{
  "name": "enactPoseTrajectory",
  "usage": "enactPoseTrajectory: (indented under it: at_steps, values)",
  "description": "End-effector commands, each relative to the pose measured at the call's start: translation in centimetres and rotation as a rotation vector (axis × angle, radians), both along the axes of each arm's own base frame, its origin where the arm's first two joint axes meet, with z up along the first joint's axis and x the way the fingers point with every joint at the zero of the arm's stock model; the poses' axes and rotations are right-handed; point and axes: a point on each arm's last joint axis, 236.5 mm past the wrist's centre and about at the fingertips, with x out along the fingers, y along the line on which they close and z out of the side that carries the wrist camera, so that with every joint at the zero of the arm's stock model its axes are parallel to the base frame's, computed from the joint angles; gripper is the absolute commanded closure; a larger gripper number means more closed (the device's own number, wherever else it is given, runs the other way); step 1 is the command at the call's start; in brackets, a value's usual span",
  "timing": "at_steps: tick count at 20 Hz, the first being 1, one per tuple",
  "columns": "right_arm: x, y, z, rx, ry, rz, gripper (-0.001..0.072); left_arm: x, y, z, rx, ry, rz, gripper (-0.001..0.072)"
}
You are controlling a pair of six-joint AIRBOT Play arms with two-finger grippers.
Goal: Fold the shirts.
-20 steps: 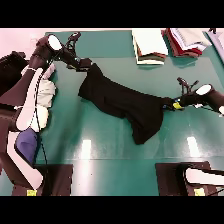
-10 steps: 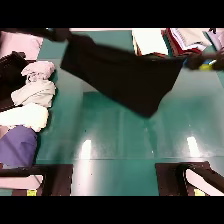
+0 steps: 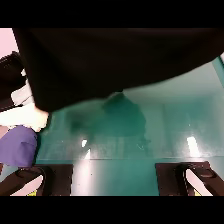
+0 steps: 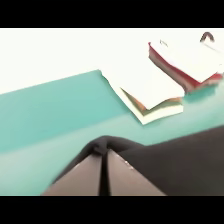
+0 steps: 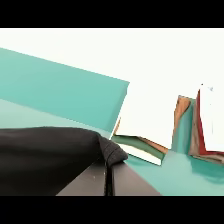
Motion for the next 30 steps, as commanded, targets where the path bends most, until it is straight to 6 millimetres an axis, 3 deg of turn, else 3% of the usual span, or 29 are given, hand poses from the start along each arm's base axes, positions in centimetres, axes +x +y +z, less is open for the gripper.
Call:
enactPoseTrajectory:
  at_steps: [1,4,7,8,9,10,11,13,15,16,17,19,20,22,24,26,28,30]
  values:
    - [1.4,-0.2,-2.2,0.017,0.101,-0.005,0.0695,2.0,-0.9,-5.7,0.022,0.16,-0.016,0.0684]
    - [5.7,-0.7,-8.2,0.022,0.307,0.003,0.0695,6.0,-1.8,-17.3,0.073,0.432,-0.015,0.0684]
    - [10.0,-1.2,-14.5,0.049,0.447,-0.008,0.0695,8.2,-2.0,-29.4,0.113,0.671,0.004,0.0683]
    - [10.9,-1.4,-16.5,0.056,0.491,-0.011,0.0695,8.7,-2.0,-32.2,0.118,0.712,0.016,0.0684]
    - [11.4,-1.4,-18.1,0.063,0.525,-0.012,0.0695,9.2,-2.0,-33.7,0.119,0.728,0.025,0.0683]
    - [11.8,-1.4,-19.2,0.066,0.547,-0.013,0.0695,9.8,-1.9,-33.9,0.115,0.715,0.033,0.0683]
    - [11.8,-1.4,-19.5,0.068,0.553,-0.013,0.0695,10.3,-1.9,-33.0,0.099,0.684,0.046,0.0683]
    - [11.9,-1.5,-17.6,0.067,0.489,-0.02,0.0695,11.2,-1.7,-28.7,0.076,0.571,0.058,0.0683]
    - [11.2,-1.5,-12.7,0.057,0.354,-0.023,0.0695,11.0,-1.7,-21.8,0.047,0.428,0.053,0.0684]
    - [10.1,-1.2,-9.1,0.051,0.261,-0.018,0.0695,10.2,-1.5,-17.1,0.025,0.332,0.049,0.0683]
    - [8.7,-1.1,-5.6,0.034,0.173,-0.014,0.0695,8.9,-1.2,-12.2,0.001,0.228,0.045,0.0683]
    - [4.5,-0.7,1.0,0.006,-0.002,-0.014,0.0695,4.2,-0.2,-2.1,-0.052,0.0,0.039,0.0683]
    - [2.0,-0.5,3.9,-0.003,-0.082,-0.015,0.0695,1.4,0.3,1.9,-0.075,-0.096,0.036,0.0683]
    - [-2.7,-0.2,8.4,-0.022,-0.217,-0.024,0.0695,-4.6,1.6,7.9,-0.114,-0.256,0.029,0.0683]
    - [-6.5,0.1,11.2,-0.033,-0.314,-0.028,0.0695,-9.3,2.6,10.9,-0.139,-0.359,0.027,0.0683]
    - [-8.7,-0.3,12.7,-0.053,-0.369,-0.054,0.0695,-12.1,3.2,12.1,-0.151,-0.408,0.025,0.0684]
    - [-8.9,-0.9,13.2,-0.069,-0.378,-0.08,0.0695,-13.0,3.4,12.3,-0.152,-0.419,0.024,0.0684]
    - [-7.7,-1.4,12.7,-0.066,-0.342,-0.098,0.0695,-11.8,3.0,11.3,-0.14,-0.379,0.022,0.0684]
